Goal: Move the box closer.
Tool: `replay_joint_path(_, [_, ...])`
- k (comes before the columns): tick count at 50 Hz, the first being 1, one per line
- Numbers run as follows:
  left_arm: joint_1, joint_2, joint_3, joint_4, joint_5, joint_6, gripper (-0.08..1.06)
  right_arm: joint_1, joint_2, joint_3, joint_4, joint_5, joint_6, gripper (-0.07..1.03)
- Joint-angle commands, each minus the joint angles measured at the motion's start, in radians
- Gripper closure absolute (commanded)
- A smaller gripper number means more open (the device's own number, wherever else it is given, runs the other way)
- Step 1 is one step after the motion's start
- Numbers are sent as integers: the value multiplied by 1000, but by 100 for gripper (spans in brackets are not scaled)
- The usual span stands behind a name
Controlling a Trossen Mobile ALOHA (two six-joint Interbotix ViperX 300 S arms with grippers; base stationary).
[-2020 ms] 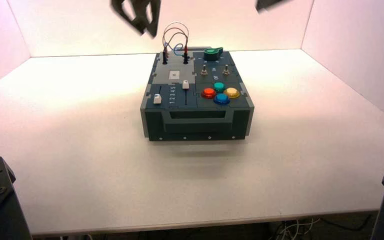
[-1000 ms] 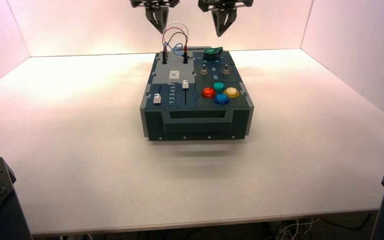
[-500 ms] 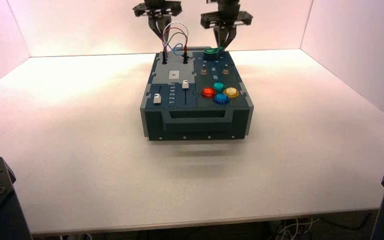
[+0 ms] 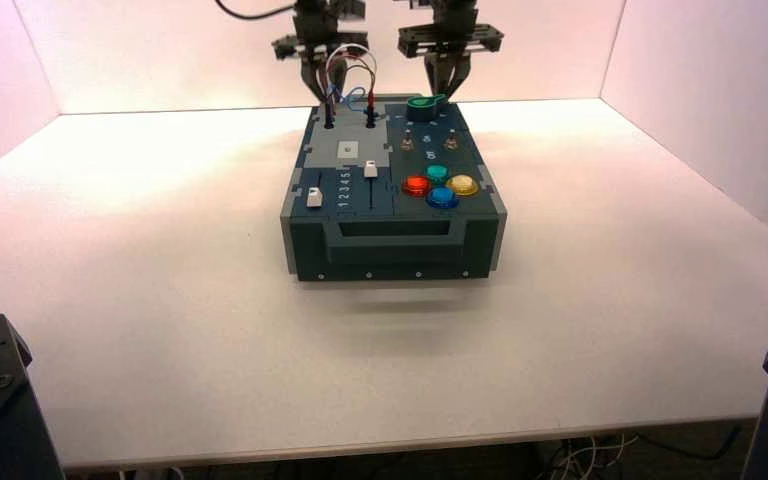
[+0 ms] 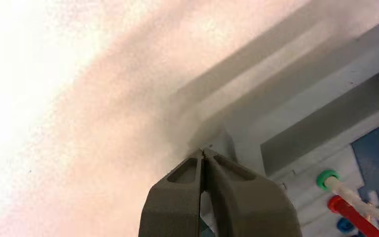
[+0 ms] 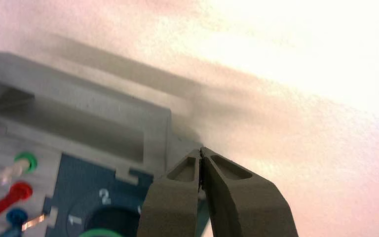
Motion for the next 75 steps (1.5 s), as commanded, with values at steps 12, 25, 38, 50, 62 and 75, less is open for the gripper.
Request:
replay_joint_path(12, [-9, -225, 244, 20, -81, 20, 101, 49, -146, 189, 6, -80, -2, 98])
replay_joint_path(25, [-38, -267, 408, 26, -135, 31, 101, 55, -201, 307, 15, -123, -2, 98])
replay_joint_path(38, [-61, -319, 526, 32, -210, 34, 101, 72, -270, 439, 37, -179, -2, 98])
replay_joint_path(50, [-69, -364, 594, 32, -225, 37, 101, 91, -310, 538, 48, -221, -2, 98])
replay_joint_path(62, [-72, -433, 699, 32, -276, 40, 101, 118, -347, 606, 54, -242, -2, 98])
replay_joint_path(75, [-72, -492, 776, 32, -302, 40, 101, 149, -376, 643, 55, -255, 3, 98])
